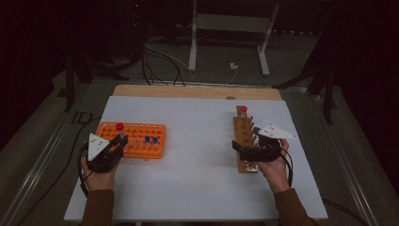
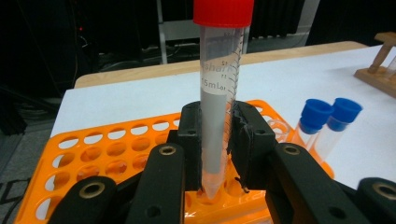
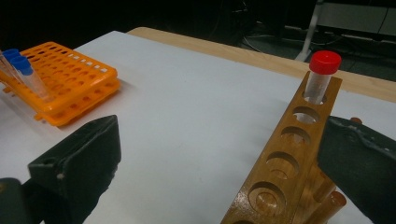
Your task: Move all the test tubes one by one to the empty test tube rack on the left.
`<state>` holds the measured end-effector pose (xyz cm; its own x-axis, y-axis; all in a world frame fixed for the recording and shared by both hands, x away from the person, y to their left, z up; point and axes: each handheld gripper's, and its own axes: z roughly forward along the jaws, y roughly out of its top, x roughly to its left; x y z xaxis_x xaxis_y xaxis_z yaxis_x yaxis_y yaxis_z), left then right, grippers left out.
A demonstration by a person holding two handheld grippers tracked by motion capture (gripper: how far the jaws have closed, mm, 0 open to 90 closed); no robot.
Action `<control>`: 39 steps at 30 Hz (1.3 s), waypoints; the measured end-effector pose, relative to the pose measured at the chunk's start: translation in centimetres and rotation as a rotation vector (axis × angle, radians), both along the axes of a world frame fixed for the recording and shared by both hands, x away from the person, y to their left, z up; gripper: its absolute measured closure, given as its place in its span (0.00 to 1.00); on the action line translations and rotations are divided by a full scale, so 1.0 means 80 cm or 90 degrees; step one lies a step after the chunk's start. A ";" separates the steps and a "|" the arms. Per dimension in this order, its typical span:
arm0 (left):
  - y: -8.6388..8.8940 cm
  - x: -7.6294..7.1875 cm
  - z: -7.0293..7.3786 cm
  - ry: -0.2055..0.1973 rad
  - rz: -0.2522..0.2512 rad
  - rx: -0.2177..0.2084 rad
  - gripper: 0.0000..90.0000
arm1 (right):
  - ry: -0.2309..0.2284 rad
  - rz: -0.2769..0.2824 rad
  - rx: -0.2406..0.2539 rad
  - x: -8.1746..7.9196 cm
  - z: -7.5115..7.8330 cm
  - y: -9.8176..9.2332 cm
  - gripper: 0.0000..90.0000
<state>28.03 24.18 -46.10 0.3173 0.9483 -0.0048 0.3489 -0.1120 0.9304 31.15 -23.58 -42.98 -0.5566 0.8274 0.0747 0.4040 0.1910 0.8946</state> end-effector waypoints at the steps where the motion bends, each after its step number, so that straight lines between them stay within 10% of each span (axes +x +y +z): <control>1: 0.000 0.001 -0.001 0.001 -0.001 0.002 0.83 | 0.000 0.000 -0.001 0.000 0.000 0.000 0.00; 21: -0.004 0.016 -0.039 0.108 -0.015 0.067 0.83 | 0.000 0.003 -0.002 0.000 0.000 0.001 0.00; 30: 0.001 0.015 -0.041 0.124 -0.024 0.056 0.82 | -0.001 0.000 -0.004 0.003 0.002 0.000 0.00; 39: 0.008 0.004 -0.030 0.106 -0.013 0.016 0.59 | -0.009 -0.006 -0.017 0.012 0.012 -0.002 0.00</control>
